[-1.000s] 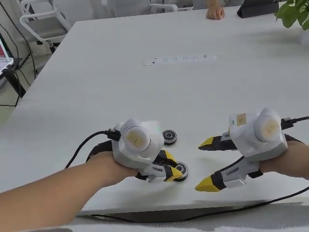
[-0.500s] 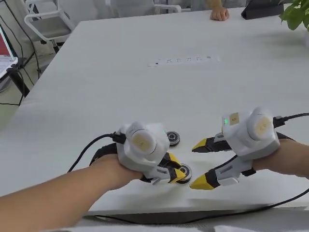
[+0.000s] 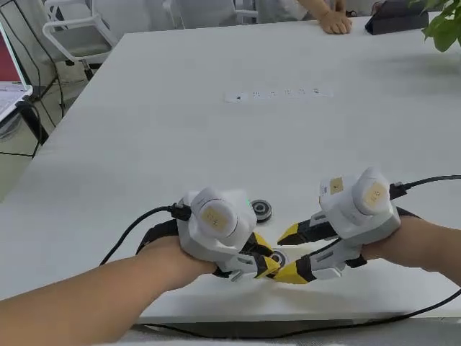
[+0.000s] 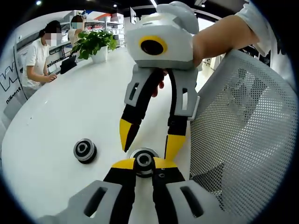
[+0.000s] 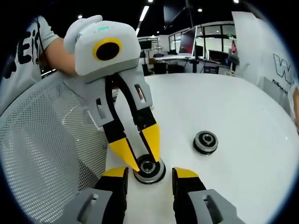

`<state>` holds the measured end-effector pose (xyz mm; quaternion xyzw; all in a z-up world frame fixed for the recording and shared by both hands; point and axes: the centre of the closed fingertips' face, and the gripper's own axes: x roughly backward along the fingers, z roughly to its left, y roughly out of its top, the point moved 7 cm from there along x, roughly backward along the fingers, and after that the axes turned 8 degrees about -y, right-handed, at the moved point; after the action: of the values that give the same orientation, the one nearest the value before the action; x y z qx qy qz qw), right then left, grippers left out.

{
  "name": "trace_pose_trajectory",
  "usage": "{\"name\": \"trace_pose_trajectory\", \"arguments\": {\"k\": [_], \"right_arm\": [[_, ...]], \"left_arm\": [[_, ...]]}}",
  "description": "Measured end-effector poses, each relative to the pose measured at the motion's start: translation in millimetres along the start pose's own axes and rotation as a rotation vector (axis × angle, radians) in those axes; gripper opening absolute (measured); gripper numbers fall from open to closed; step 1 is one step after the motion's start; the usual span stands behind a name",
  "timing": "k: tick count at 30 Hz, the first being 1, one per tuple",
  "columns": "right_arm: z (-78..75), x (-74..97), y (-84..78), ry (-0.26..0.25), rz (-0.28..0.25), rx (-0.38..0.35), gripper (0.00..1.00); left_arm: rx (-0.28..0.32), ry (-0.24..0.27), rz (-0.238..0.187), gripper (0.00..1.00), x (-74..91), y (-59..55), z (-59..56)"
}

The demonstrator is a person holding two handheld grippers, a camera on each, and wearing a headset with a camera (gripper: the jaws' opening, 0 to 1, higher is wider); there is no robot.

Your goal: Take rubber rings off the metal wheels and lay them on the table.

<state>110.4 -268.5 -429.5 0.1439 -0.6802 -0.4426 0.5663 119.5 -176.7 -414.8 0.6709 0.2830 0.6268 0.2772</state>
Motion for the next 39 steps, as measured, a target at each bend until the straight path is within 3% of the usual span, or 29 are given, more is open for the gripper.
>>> {"name": "trace_pose_trajectory", "arguments": {"k": [25,39], "right_arm": [[3.9,3.0,-5.9,-0.021,-0.018,0.020,0.23],[1.5,7.2,-10.0,-0.036,0.002,0.035,0.15]], "left_arm": [[0.006,0.016,-0.019,0.07,0.7,-1.8,0.0],[0.014,0.023,-0.026,0.07,1.8,-3.3,1.5]]}}
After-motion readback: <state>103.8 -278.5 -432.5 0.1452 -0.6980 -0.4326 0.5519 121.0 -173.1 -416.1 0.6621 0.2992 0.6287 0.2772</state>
